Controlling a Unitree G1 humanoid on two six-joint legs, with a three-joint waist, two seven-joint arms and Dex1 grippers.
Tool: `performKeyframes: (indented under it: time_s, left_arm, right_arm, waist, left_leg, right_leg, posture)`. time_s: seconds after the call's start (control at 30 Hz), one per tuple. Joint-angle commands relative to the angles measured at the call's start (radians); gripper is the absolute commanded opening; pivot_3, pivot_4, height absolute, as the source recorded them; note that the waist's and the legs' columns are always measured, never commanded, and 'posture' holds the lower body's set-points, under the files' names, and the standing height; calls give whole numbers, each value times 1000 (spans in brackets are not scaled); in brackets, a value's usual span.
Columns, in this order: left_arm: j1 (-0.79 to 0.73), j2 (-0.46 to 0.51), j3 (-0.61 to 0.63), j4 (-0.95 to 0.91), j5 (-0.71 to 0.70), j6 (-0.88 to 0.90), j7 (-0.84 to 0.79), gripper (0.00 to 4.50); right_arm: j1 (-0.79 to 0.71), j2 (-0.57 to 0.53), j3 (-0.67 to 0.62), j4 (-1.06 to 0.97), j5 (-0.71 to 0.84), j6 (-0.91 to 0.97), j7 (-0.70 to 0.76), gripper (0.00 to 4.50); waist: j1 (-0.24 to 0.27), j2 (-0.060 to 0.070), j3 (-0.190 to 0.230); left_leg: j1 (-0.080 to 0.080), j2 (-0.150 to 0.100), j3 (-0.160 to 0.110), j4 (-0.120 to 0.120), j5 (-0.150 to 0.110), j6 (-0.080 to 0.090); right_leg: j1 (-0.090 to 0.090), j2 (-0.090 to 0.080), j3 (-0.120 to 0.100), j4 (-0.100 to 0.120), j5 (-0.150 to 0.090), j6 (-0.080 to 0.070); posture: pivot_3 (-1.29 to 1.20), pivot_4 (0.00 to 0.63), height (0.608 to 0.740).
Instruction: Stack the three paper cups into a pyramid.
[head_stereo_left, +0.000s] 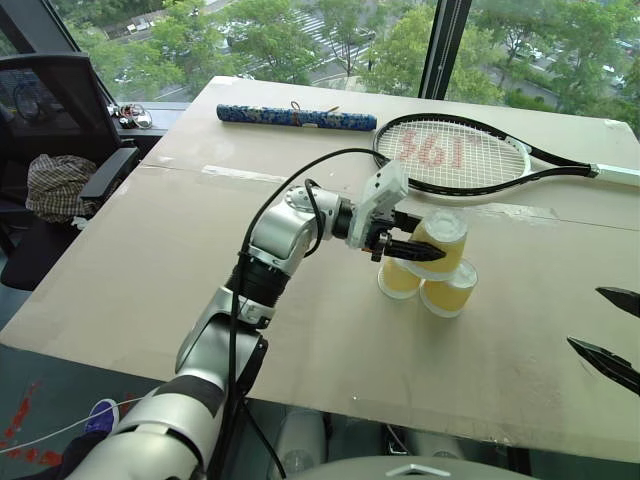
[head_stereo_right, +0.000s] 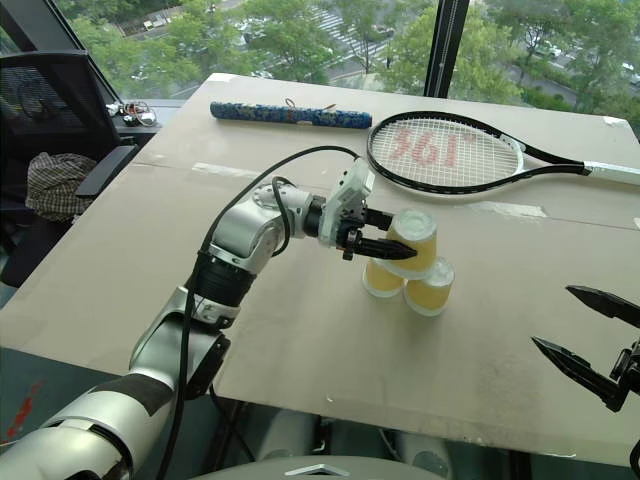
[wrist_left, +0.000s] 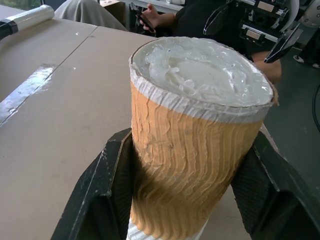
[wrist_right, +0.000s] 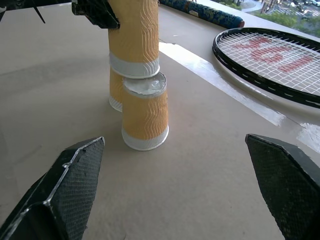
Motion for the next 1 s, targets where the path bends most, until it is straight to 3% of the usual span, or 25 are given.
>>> performKeyframes:
  time_s: [0.03, 0.07, 0.33, 0.47, 0.57, 0.8, 1.0]
  left_arm:
    - [10, -7, 9, -42, -2, -18, 5, 4280]
    - [13, -12, 27, -48, 0, -32, 30, 4449]
    - [84, 104, 162, -247, -81, 94, 112, 4449]
    - [292, 255, 253, -413, -113, 96, 106, 4449]
    - [527, 313, 352, -520, -118, 87, 186, 4449]
    - [969, 312, 525, -657, -119, -22, 316, 4449]
    - [1145, 285, 587, -692, -127, -90, 382, 4449]
  right_arm:
    - [4, 0, -24, -23, 7, -7, -8, 4500]
    - [6, 0, -26, -27, 9, -4, -10, 4500]
    - [11, -1, -4, -57, 15, 11, -30, 4500]
    - [-16, 5, 48, -36, -41, -13, -47, 4500]
    - [-32, 25, 103, 4, -116, -54, -65, 4500]
    - [-39, 51, 142, 100, -180, -102, -82, 4500]
    - [-39, 45, 152, 154, -202, -118, -80, 4500]
  waist:
    - [0, 0, 0]
    - [-1, 0, 0]
    - [-3, 1, 0]
    - [-14, 2, 0]
    - [-12, 4, 0]
    - [-3, 4, 1]
    - [2, 4, 0]
  left_leg:
    - [0, 0, 0, 0, 0, 0]
    - [0, 0, 0, 0, 0, 0]
    - [1, 0, -2, 0, 0, 0]
    - [4, 0, -3, -1, 0, 0]
    - [5, 0, -4, -1, 0, 0]
    - [7, 1, -4, -2, 0, 0]
    - [7, -1, -2, -1, -1, 0]
  right_leg:
    - [0, 0, 0, 0, 0, 0]
    - [0, 0, 0, 0, 0, 0]
    - [0, 2, 3, 0, 0, 0]
    - [0, 5, 8, 1, 0, 0]
    - [0, 7, 11, 3, 0, 0]
    - [-1, 1, 13, 3, -1, -1]
    - [-1, -8, 13, 3, -2, -4]
  posture:
    - [0, 150, 740]
    - [0, 150, 740]
    - [0, 150, 740]
    - [0, 150, 740]
    - [0, 150, 740]
    - [0, 150, 740]
    - [0, 150, 740]
